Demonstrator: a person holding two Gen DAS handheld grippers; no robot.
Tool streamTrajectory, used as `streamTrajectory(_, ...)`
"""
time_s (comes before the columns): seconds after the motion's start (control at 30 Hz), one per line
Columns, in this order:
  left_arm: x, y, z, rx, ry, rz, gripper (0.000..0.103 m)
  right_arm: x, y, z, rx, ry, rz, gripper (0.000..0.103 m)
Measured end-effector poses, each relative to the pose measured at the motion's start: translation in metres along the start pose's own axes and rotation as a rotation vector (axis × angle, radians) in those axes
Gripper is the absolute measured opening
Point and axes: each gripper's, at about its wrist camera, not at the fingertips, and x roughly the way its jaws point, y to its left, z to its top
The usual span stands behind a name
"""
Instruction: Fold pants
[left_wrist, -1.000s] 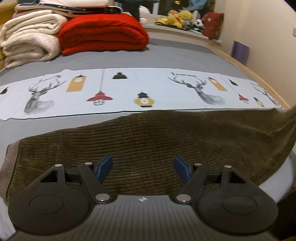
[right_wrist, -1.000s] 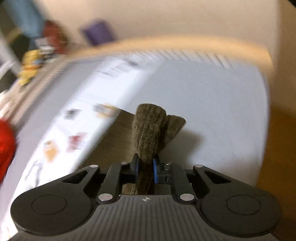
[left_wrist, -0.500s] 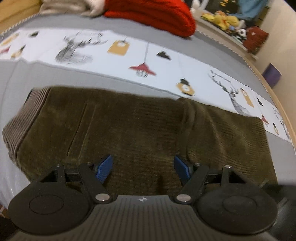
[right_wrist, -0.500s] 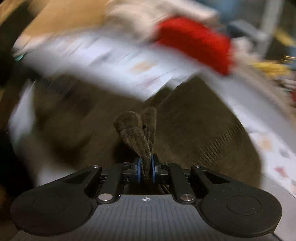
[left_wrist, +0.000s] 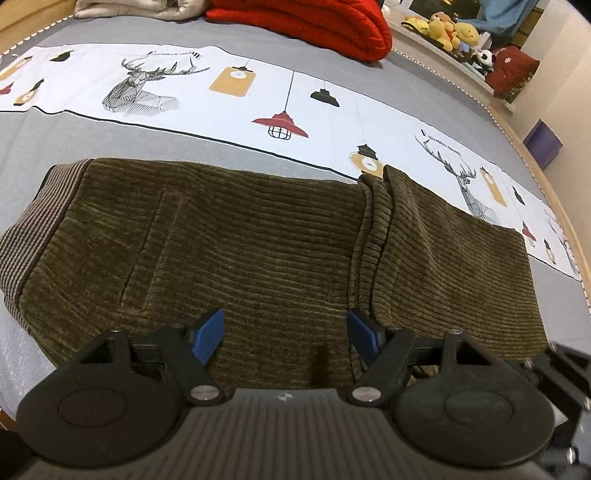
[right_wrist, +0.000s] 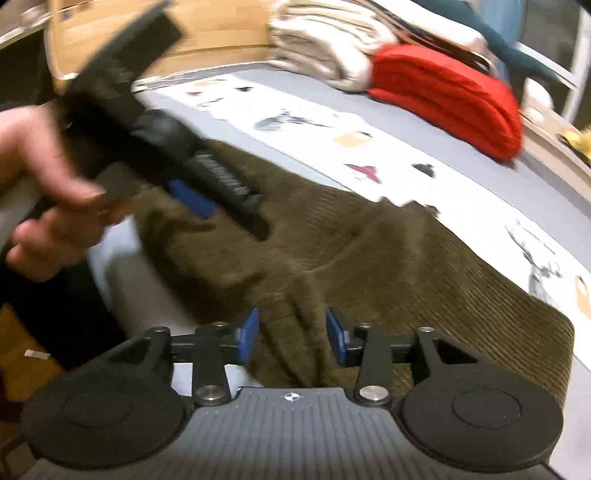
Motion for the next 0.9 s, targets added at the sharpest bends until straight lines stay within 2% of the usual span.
streamTrajectory(0.1,0.001,0.000,0.000,0.004,0.003,0.008,0.078,0.015,-0.006,0.002,0.046,0.018,-0.030,0.047)
streamTrajectory(0.2,0.001,0.004,-0.002,-0.002,0.008,0.016,0.078,0.031,-0.003,0.001,0.035,0.053,-0.038,0.046)
streamTrajectory(0.23,0.001,0.005,-0.002,-0.007,0.008,0.019,0.078,0.036,0.000,0.000,0.022,0.061,-0.028,0.041)
streamTrajectory(0.27,0.000,0.006,-0.002,-0.011,0.008,0.020,0.078,0.041,0.002,-0.001,-0.001,0.064,-0.019,0.020)
streamTrajectory(0.33,0.000,0.008,-0.001,-0.022,0.006,0.022,0.078,0.039,0.006,0.001,-0.041,0.040,-0.025,0.011)
streamTrajectory(0.37,0.000,0.009,-0.001,-0.026,0.003,0.021,0.078,0.033,0.008,0.002,-0.051,0.006,-0.042,0.011)
streamTrajectory(0.47,-0.001,0.004,0.001,-0.023,-0.007,0.017,0.078,0.013,0.011,0.005,-0.083,-0.076,-0.037,0.011)
streamTrajectory(0.5,0.000,0.001,0.001,-0.015,-0.007,0.016,0.078,0.012,0.014,0.000,-0.113,-0.066,-0.024,0.011)
streamTrajectory(0.6,0.003,-0.009,0.000,0.012,-0.007,0.010,0.078,0.032,0.025,-0.022,-0.212,0.075,0.015,0.014)
streamTrajectory(0.67,0.003,-0.016,-0.001,0.029,-0.011,-0.004,0.078,0.031,0.032,-0.029,-0.264,0.063,-0.004,0.018)
streamTrajectory(0.73,0.001,-0.024,-0.003,0.055,-0.024,-0.033,0.076,0.024,0.026,-0.022,-0.199,0.051,0.013,0.025)
streamTrajectory(0.83,0.000,-0.041,-0.007,0.117,-0.039,-0.089,0.071,0.003,0.003,-0.015,-0.047,-0.011,0.058,0.028)
streamTrajectory(0.9,0.001,-0.050,-0.012,0.150,-0.032,-0.128,0.058,-0.013,-0.013,-0.013,0.033,-0.045,0.058,0.037)
